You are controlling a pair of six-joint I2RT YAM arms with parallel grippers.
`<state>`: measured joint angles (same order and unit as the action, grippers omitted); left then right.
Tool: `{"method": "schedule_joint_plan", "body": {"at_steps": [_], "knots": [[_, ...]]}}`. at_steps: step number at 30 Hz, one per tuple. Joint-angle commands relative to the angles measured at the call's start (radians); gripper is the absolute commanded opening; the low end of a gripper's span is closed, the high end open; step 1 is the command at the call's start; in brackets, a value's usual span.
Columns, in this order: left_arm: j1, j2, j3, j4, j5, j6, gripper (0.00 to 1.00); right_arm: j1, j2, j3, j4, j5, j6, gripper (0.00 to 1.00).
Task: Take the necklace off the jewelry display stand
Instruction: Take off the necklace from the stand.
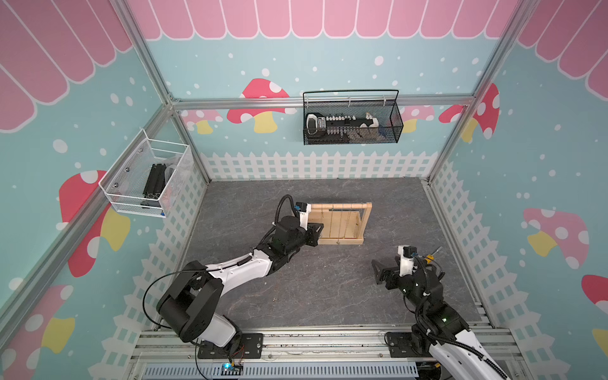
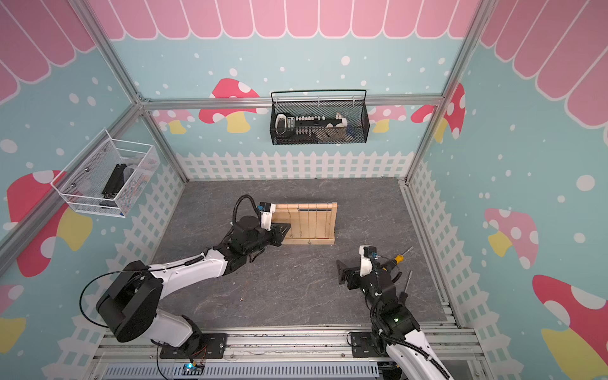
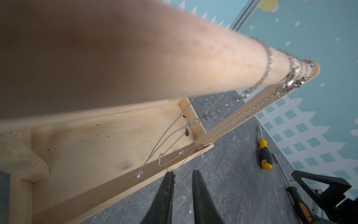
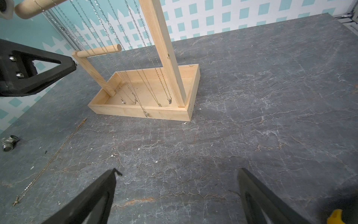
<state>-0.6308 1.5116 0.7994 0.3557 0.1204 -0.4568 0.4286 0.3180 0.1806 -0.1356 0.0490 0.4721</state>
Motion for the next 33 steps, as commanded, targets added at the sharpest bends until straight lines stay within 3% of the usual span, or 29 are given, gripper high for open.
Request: {"method": "schedule_joint_plan", "body": {"at_steps": [1,13,26,31,33], "knots": [[-0.004,-0.007,0.032,-0.007,-0.007,0.024,0.27,0.007,-0.015,0.000,-0.007,0.009,0.007,0.99],[-0.004,-0.008,0.078,-0.019,-0.076,0.057,0.28,0.007,-0.037,-0.003,-0.015,0.008,0.008,0.99],[-0.005,0.037,0.145,-0.029,-0.068,0.070,0.27,0.008,-0.045,-0.004,-0.019,0.012,0.010,0.99],[-0.005,0.053,0.144,-0.020,-0.063,0.063,0.24,0.008,-0.046,-0.005,-0.021,0.014,0.012,0.99],[-0.004,0.058,0.140,-0.018,-0.058,0.058,0.19,0.007,-0.046,-0.004,-0.022,0.015,0.011,0.99]]}}
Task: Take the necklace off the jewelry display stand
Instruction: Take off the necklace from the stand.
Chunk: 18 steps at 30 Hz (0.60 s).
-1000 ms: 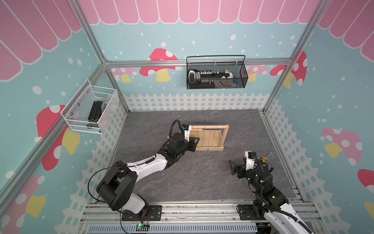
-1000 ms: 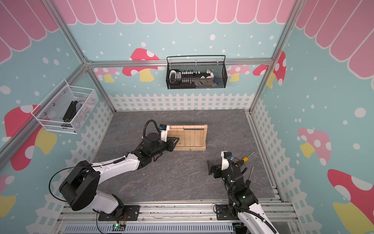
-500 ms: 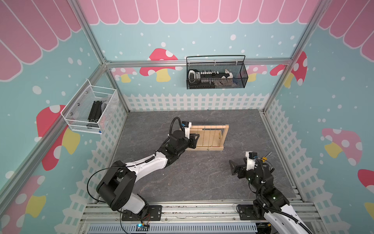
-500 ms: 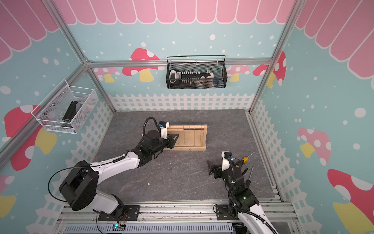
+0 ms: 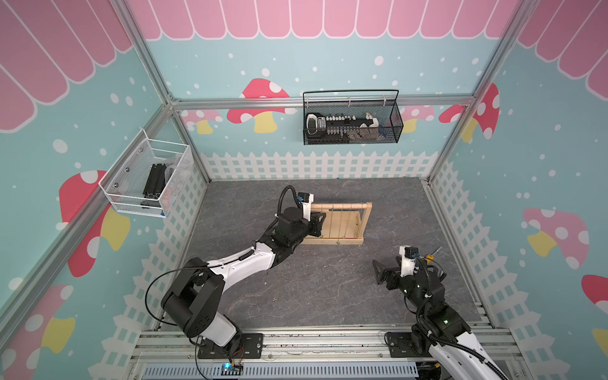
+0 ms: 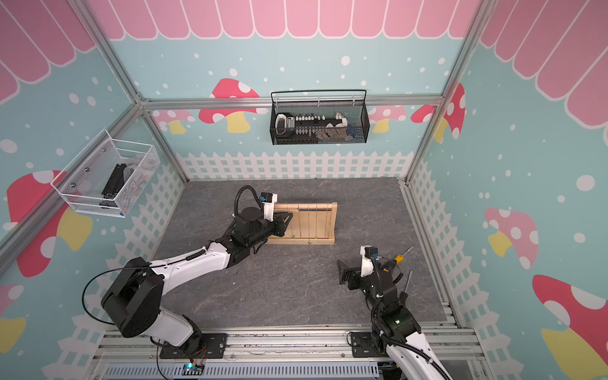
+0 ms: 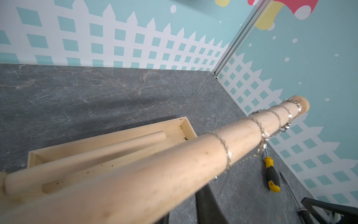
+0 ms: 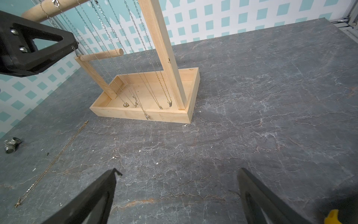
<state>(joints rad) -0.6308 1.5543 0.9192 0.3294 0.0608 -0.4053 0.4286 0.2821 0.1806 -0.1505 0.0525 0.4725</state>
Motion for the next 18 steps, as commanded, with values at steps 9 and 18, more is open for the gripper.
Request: {"method": "schedule_joint_plan", "body": {"at_steps": [9,18], "knots": [[-0.013,-0.056,-0.034,0.022,-0.025,0.008,0.02,0.007,-0.017,-0.003,-0.010,0.012,0.011,0.99],[-0.014,-0.190,0.006,-0.197,-0.142,0.058,0.06,0.007,-0.017,-0.004,-0.011,0.012,0.011,0.99]]}}
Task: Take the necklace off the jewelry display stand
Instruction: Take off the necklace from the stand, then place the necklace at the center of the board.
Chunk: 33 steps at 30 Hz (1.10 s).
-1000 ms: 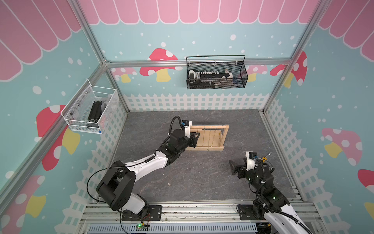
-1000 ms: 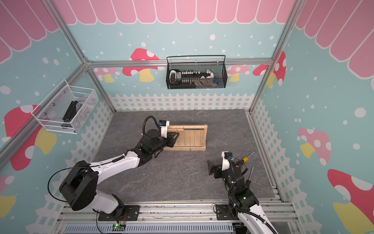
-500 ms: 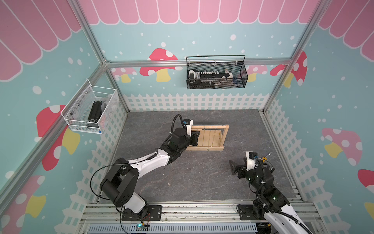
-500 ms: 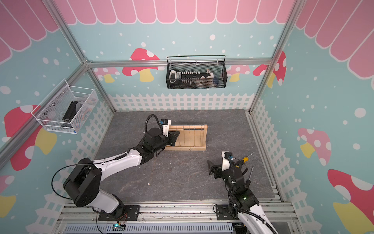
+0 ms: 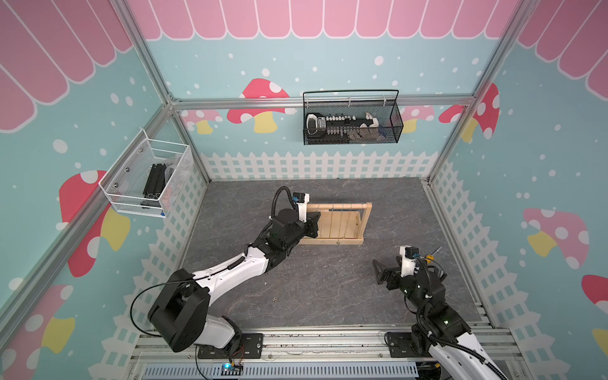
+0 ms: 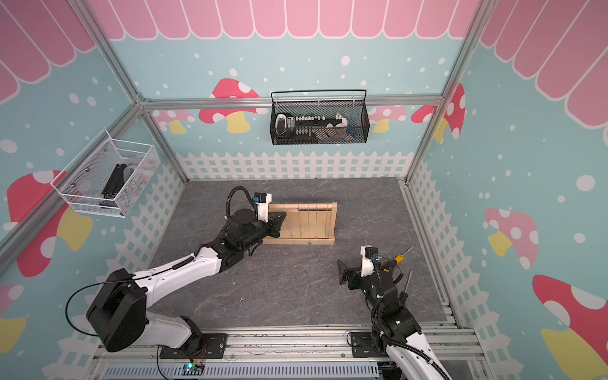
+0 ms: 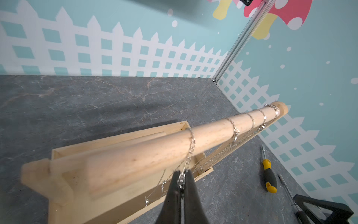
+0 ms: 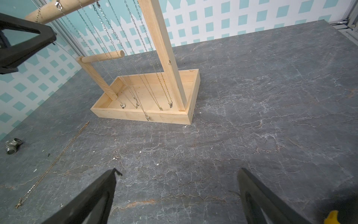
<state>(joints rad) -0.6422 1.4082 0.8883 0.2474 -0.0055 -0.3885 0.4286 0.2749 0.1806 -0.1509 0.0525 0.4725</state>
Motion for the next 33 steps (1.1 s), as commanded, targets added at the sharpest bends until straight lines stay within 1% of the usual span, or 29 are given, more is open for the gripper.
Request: {"method": "schedule_joint_plan", "body": {"at_steps": [1,5,8,11,14,20,23,26,29,33], "knots": [[-0.002,-0.057,0.057,-0.174,-0.110,0.050,0.06,0.006,-0.009,-0.004,-0.010,0.011,0.011,0.99],[-0.002,-0.088,0.131,-0.355,-0.260,0.067,0.06,0.008,-0.004,-0.004,-0.006,0.010,0.011,0.99],[-0.002,-0.112,0.140,-0.407,-0.309,0.082,0.05,0.007,0.004,-0.005,-0.001,0.008,0.009,0.99],[-0.004,-0.139,0.125,-0.419,-0.308,0.086,0.05,0.007,0.006,-0.004,0.001,0.007,0.008,0.99],[-0.002,-0.170,0.098,-0.428,-0.280,0.074,0.05,0.008,0.004,-0.004,0.000,0.006,0.006,0.99],[-0.019,-0.284,0.018,-0.462,-0.220,0.039,0.06,0.008,0.004,-0.006,0.002,0.007,0.005,0.99],[-0.033,-0.343,-0.006,-0.515,-0.212,0.024,0.06,0.006,0.007,-0.007,0.007,0.000,0.003,0.99],[-0.053,-0.402,-0.039,-0.540,-0.186,-0.002,0.06,0.008,0.009,-0.008,0.008,-0.002,0.002,0.99],[-0.076,-0.458,-0.082,-0.537,-0.124,-0.050,0.06,0.008,0.006,-0.007,0.007,0.002,-0.001,0.99],[-0.150,-0.523,-0.128,-0.537,-0.107,-0.083,0.06,0.007,0.003,-0.008,0.007,0.004,-0.008,0.99]]}}
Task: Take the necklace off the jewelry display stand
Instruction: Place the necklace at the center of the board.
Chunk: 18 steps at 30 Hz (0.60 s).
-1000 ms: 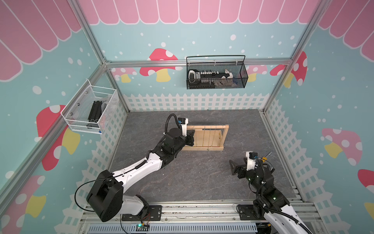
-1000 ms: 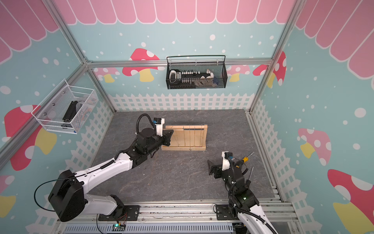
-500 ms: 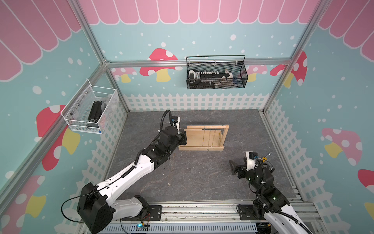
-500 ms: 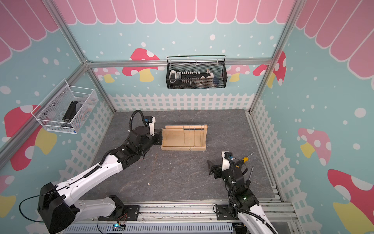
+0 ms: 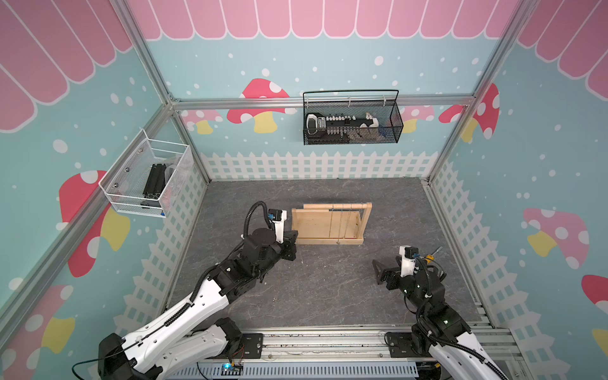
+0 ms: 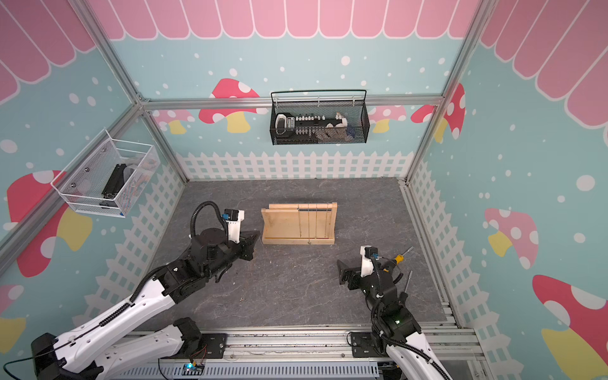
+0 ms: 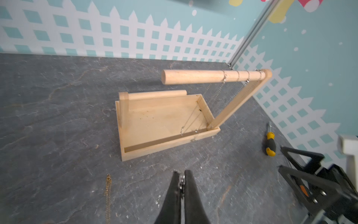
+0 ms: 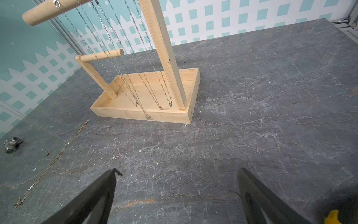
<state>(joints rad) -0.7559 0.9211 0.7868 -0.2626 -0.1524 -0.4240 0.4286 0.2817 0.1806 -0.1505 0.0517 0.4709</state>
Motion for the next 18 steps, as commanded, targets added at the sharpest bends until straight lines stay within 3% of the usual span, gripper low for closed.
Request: {"method": "schedule_joint_plan", "body": {"at_steps": [1,9,18], "knots": [[-0.060,-0.054,-0.037,-0.035,0.025,-0.054,0.06,0.006,-0.004,-0.010,0.008,0.002,-0.008,0.99],[-0.187,-0.196,-0.142,-0.047,-0.039,-0.129,0.02,0.007,0.004,-0.012,0.024,-0.025,-0.018,0.99],[-0.241,-0.300,-0.191,-0.133,-0.004,-0.200,0.02,0.008,0.013,-0.010,0.029,-0.048,-0.023,0.99]]}}
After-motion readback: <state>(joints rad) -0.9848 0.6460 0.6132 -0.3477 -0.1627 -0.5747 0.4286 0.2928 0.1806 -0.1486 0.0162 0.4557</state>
